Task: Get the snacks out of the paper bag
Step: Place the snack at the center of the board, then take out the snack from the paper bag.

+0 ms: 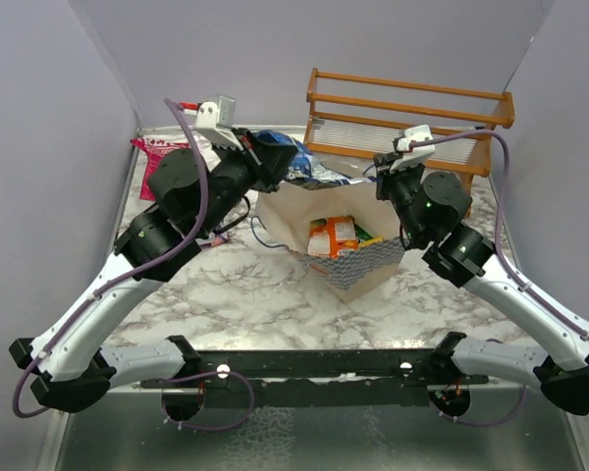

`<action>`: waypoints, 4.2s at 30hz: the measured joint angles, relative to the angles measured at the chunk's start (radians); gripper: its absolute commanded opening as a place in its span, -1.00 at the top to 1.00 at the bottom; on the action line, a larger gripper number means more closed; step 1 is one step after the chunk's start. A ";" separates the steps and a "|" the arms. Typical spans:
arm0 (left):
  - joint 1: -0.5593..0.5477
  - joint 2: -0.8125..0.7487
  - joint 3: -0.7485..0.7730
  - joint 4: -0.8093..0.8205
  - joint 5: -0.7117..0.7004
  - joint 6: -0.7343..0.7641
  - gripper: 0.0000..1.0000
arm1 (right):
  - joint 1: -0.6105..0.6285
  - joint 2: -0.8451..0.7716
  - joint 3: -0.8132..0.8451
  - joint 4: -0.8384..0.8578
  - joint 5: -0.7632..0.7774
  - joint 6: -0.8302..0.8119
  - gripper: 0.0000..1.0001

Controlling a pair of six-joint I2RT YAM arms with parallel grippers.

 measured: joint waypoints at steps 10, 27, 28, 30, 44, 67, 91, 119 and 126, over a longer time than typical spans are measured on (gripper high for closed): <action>0.003 0.065 0.277 -0.158 -0.261 0.127 1.00 | 0.000 -0.076 -0.026 -0.055 0.039 0.056 0.96; 0.507 0.163 0.113 -0.177 -0.277 0.236 1.00 | 0.000 -0.175 -0.028 -0.069 0.040 0.002 0.96; 0.549 0.166 0.080 -0.167 -0.245 0.234 1.00 | 0.000 -0.177 -0.028 -0.069 0.039 0.002 0.96; 0.642 0.180 0.002 -0.135 -0.161 0.222 1.00 | 0.000 -0.179 -0.028 -0.070 0.039 -0.001 0.96; 0.848 0.316 -0.426 0.017 0.131 0.204 1.00 | 0.000 -0.046 0.103 -0.114 0.036 -0.143 0.96; 0.865 0.389 -0.434 0.009 0.149 0.190 -0.55 | -0.310 0.163 0.369 -0.276 -0.660 -0.438 0.96; 0.663 -0.022 -0.332 -0.064 0.524 -0.020 -0.49 | -0.310 0.012 0.057 -0.068 -1.086 -0.078 0.96; 0.224 -0.008 -0.337 -0.146 0.548 0.192 -0.22 | -0.150 0.057 -0.089 0.258 -1.034 -0.075 0.96; 0.191 -0.153 -0.430 -0.120 0.530 0.206 -0.12 | 0.054 0.077 -0.086 0.232 -0.845 -0.037 0.96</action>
